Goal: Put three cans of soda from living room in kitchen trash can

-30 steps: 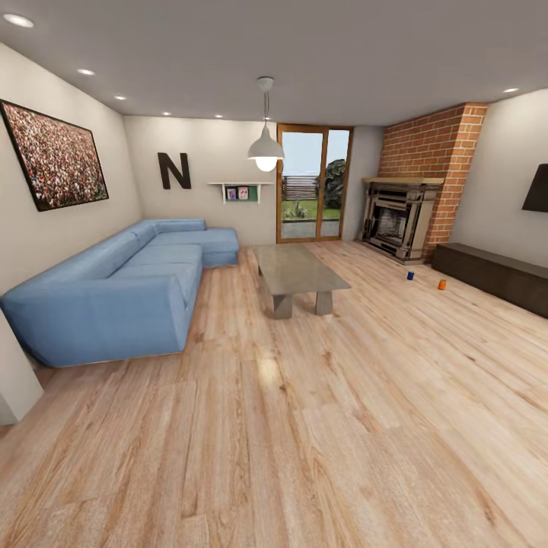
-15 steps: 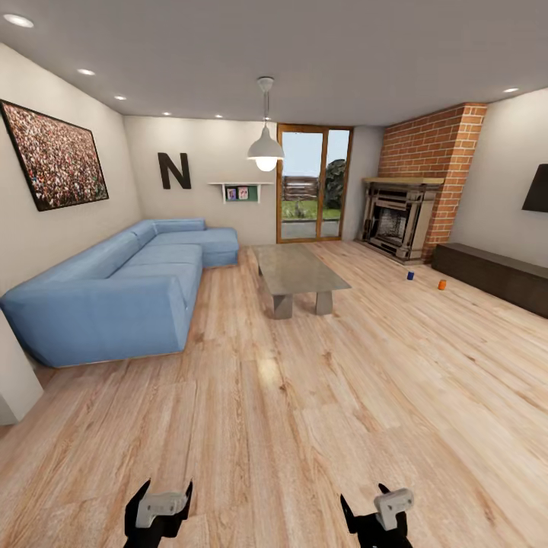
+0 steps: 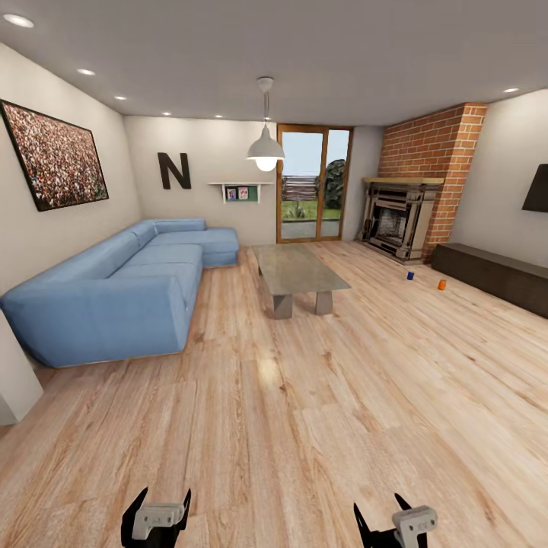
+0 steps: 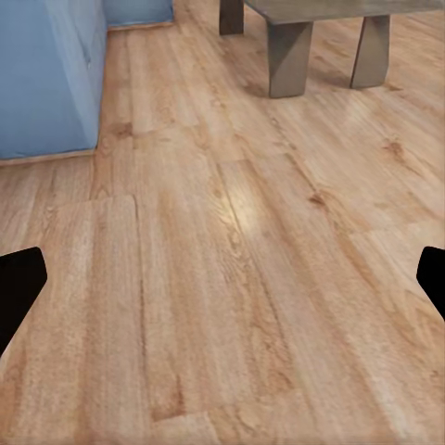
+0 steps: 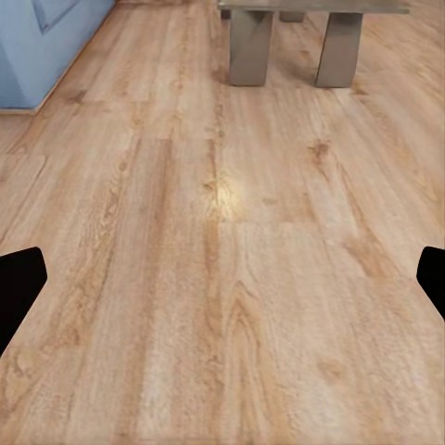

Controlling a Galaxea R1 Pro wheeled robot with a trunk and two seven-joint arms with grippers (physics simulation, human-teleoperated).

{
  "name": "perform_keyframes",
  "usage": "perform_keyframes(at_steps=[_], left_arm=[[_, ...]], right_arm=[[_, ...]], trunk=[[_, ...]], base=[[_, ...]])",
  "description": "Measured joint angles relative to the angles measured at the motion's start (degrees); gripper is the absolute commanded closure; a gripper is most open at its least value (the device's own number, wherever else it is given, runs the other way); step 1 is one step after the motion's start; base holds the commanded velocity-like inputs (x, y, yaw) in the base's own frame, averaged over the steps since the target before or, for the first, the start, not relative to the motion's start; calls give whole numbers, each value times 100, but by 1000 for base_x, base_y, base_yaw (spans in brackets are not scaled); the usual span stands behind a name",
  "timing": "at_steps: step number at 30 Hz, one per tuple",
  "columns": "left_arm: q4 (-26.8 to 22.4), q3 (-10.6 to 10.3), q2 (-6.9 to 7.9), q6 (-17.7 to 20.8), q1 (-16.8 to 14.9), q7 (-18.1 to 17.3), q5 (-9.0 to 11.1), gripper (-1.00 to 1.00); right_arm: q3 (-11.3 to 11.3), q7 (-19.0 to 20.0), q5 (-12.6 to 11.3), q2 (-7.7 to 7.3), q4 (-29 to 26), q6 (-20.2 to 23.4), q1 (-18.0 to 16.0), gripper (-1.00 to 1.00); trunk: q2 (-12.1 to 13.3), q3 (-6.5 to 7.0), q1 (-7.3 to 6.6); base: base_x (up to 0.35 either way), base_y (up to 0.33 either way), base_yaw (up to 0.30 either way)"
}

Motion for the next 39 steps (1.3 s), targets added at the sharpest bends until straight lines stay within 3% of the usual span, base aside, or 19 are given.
perform_keyframes(at_steps=[16,39], left_arm=[[2,-8,1,4,2,0,-12,-100],[10,-9,-1,15,2,0,-6,-100]], right_arm=[[-9,-65,-2,12,47,11,4,-100],[-17,-77,-15,4,82,11,1,-100]], trunk=[[1,0,0],[0,12,0]], base=[[45,30,-19],[237,223,-232]])
